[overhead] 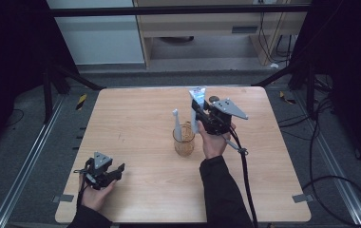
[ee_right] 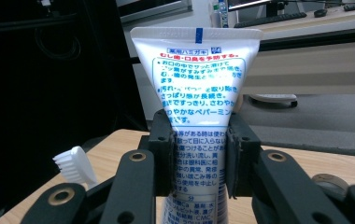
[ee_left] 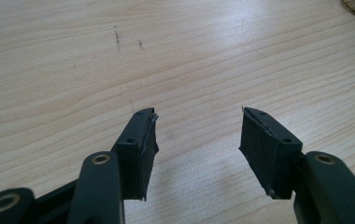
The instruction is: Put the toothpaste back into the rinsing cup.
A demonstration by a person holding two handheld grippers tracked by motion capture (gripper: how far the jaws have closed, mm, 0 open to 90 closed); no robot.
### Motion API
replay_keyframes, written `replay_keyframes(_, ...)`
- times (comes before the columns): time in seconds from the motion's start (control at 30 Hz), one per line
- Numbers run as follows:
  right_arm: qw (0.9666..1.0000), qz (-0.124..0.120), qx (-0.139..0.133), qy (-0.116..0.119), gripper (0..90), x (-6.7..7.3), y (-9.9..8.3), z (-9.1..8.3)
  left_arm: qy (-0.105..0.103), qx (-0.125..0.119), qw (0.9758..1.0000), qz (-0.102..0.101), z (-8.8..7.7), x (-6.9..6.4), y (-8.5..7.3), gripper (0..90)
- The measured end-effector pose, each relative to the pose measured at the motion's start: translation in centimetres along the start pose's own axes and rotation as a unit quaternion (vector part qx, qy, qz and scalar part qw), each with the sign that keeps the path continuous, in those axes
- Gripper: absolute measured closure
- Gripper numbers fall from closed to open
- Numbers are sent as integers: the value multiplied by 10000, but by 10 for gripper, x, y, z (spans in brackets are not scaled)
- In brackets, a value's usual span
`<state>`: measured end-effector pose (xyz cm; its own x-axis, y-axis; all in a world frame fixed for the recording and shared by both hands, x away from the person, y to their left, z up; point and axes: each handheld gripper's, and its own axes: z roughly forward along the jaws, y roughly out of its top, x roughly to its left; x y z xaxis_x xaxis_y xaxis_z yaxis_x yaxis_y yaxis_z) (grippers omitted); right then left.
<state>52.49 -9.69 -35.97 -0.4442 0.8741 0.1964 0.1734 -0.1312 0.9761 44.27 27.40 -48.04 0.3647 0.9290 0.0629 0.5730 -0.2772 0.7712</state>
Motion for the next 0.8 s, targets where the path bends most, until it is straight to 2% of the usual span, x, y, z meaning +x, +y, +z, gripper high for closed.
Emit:
replay_keyframes(0.3, 9999, -31, 124, 84, 685, 7, -11, 14, 3, -2, 10000, 1, 0, 0, 0, 449)
replay_keyframes(0.5, 9998, 55, 159, 112, 684, 7, -19, 20, 6, -4, 10000, 7, 0, 0, 0, 449)
replay_keyframes(0.8, 9994, 50, 335, 109, 682, 9, -33, 30, 5, -1, 10000, 6, 0, 0, 0, 451)
